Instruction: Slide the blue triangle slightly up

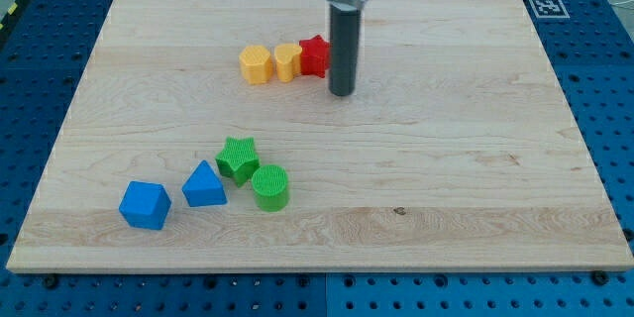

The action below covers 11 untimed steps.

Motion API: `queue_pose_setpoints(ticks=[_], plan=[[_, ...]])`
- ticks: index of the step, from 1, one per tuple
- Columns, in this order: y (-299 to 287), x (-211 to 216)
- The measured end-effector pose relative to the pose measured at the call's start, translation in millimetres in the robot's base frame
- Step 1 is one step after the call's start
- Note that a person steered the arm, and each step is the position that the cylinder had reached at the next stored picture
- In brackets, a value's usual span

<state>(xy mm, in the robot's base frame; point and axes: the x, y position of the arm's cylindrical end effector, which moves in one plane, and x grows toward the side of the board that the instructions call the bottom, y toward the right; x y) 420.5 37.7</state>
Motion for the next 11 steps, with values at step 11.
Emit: queue_pose_setpoints(ticks=[11], plan=[[-161, 145]])
